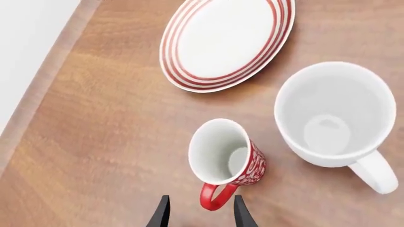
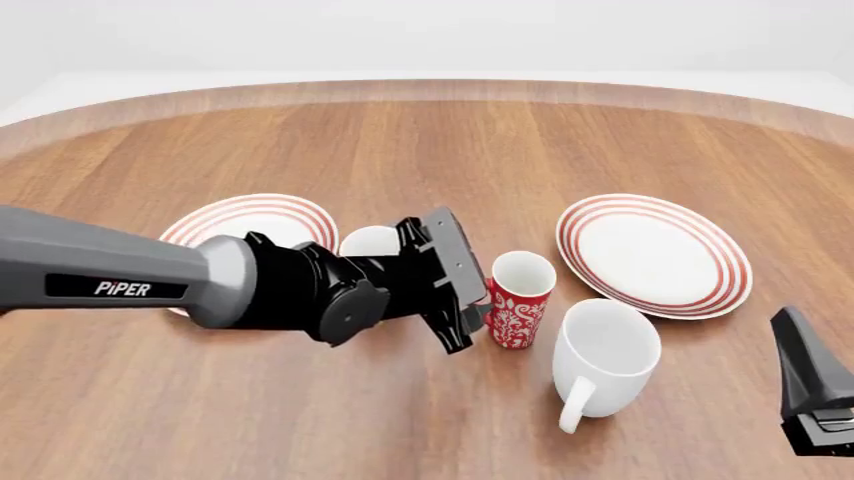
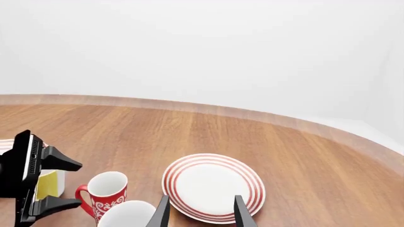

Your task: Put the red mug on the left plate.

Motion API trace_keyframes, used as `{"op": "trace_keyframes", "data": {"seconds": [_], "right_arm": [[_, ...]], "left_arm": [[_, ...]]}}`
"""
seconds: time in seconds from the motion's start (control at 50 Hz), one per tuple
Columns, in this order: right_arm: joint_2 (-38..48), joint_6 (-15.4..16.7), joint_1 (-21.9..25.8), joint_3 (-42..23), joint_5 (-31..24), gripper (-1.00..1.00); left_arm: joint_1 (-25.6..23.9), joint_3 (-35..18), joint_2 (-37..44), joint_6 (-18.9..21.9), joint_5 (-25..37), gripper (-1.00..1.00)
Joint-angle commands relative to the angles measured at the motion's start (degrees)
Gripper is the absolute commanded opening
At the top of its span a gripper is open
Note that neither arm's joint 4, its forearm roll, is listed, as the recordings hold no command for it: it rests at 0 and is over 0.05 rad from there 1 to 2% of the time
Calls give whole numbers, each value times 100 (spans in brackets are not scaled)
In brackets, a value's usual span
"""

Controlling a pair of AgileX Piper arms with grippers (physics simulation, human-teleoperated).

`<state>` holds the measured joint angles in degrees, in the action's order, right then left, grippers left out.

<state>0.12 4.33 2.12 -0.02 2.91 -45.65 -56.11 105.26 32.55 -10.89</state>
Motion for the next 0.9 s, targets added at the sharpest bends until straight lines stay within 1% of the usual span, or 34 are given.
{"op": "trace_keyframes", "data": {"seconds": [0.02,0.36,0.5,0.9], "right_arm": [[-1,-8,-2,0,-10,100],[20,-49,-11,0,3,100],[-10,-61,-15,0,-25,100],[-11,-78,-23,-2,-18,100]], "left_arm": [[-45,-45,48,-17,-25,100],[-54,-191,245,-89,-14,100],[-92,-159,218,-114,-13,100],[-19,-346,321,-321,235,100]]}}
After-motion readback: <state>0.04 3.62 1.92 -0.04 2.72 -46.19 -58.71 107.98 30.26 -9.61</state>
